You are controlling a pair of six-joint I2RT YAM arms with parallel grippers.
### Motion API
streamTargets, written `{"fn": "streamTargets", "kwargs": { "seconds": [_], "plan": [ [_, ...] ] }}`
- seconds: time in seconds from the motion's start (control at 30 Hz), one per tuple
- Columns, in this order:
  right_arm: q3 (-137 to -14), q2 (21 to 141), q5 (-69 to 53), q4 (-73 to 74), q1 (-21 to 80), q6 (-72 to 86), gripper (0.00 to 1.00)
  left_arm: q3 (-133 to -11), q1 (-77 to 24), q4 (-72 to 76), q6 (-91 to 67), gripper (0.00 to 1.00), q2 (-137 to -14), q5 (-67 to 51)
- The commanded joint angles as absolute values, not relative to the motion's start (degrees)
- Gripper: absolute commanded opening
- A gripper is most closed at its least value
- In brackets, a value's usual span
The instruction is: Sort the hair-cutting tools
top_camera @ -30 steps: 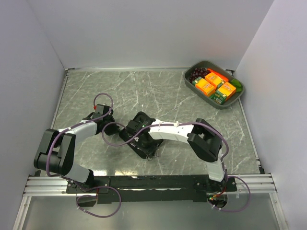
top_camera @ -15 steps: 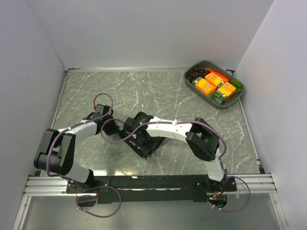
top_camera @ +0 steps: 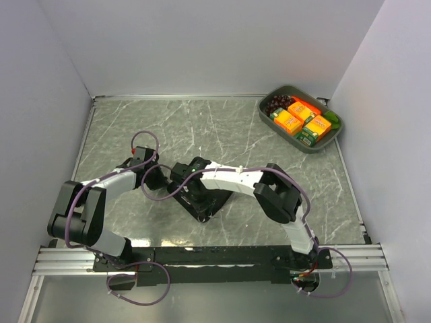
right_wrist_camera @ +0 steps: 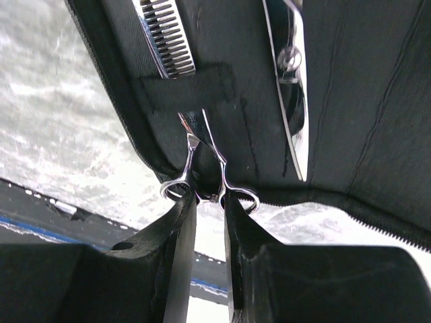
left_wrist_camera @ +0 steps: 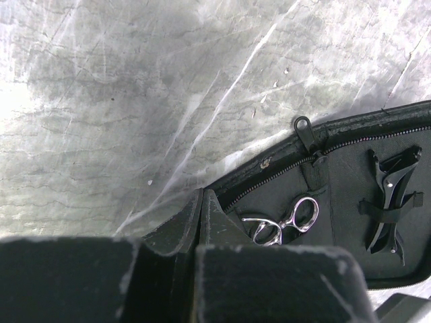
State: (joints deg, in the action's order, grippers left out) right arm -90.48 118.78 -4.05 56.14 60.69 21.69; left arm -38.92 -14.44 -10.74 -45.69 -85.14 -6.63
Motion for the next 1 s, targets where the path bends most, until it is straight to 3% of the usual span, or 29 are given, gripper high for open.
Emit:
{"fn": "streamTargets", "kwargs": {
  "seconds": [0.0, 0.2, 0.77, 0.97],
  "plan": [
    [-95.5, 121.5, -0.1, 52.6, 59.2, 23.1, 0.00, -37.6, -15.9, -15.2, -45.3, 0.01, -88.2, -6.0],
    [-96.8, 123.9, 5.9, 49.0, 58.9, 18.1, 0.00, -37.6, -16.1, -15.2, -45.0, 0.01, -88.4, -6.2],
    [-94.7, 125.3, 0.9, 37.4, 57.7, 4.1, 0.01, -37.6, -16.4, -14.5, -45.1, 0.01, -89.8, -6.5],
    [-97.7, 125.6, 0.4, 39.6, 57.7, 4.5, 0.21, -38.4, -16.4, -14.4, -45.1, 0.01, -90.3, -6.8]
  ]
}}
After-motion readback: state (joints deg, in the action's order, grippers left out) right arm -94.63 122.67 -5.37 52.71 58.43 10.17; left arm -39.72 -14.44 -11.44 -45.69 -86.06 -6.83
